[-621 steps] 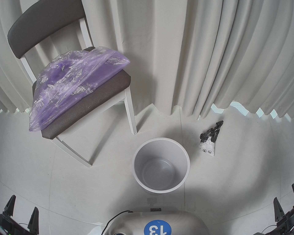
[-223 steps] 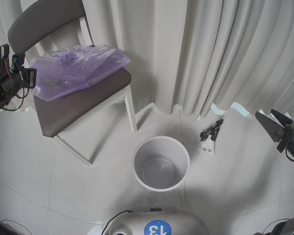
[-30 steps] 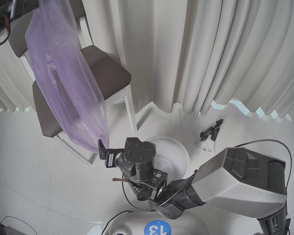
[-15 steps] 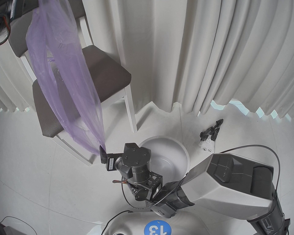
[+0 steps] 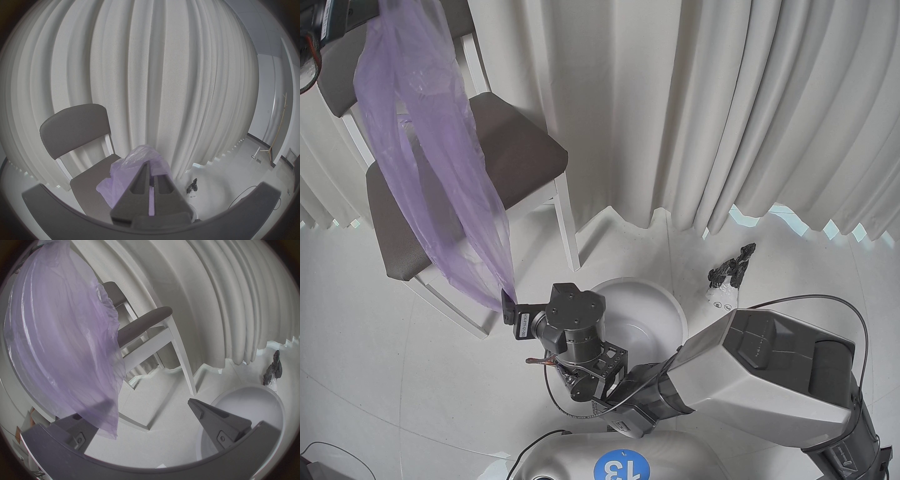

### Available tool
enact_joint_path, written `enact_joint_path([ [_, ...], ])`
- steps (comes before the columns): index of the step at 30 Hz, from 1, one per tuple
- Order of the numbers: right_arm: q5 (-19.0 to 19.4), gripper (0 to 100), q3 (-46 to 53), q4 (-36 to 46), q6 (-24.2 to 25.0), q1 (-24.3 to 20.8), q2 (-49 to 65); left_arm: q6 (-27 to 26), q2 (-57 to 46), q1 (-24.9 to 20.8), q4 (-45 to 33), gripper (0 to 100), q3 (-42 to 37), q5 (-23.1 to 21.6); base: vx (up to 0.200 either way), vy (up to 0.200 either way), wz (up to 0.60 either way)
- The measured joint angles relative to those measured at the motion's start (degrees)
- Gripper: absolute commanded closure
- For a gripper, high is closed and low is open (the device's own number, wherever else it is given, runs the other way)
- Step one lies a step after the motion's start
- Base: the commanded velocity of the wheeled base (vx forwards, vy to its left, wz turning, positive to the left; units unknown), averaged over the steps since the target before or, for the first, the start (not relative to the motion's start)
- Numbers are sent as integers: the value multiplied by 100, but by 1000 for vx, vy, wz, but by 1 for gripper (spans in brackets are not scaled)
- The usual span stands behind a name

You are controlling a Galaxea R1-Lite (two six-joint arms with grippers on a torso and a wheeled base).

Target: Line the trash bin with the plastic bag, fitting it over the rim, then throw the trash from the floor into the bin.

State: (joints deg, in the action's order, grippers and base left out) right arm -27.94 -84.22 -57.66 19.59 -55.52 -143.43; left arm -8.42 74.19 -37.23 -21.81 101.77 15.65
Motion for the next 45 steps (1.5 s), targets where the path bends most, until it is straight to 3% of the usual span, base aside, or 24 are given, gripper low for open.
enact_joint_path([
  [2, 2, 0, 7, -6, 4, 4, -33, 0, 0, 0, -6, 100, 0, 2, 0, 0, 0],
  [3, 0, 100, 11, -15, 4, 11, -45, 0, 0, 2, -9, 100, 0, 2, 0, 0, 0],
  [18, 0, 100, 625, -101, -5, 20, 399, -6, -88, 18, -6, 100, -282, 7, 0, 0, 0],
  [30, 66, 100, 2998, 106, -457, 119, 2626, -38, -346, 228, -115, 100, -1429, -83, 0, 0, 0],
  [39, 528, 100, 5049, 1161, -736, 811, 4606, -28, -495, 324, 101, 100, -2964, -449, 0, 0, 0],
  [45, 994, 100, 5771, 2042, -1303, 1742, 5760, 57, -473, 311, 1078, 100, -4041, -835, 0, 0, 0],
])
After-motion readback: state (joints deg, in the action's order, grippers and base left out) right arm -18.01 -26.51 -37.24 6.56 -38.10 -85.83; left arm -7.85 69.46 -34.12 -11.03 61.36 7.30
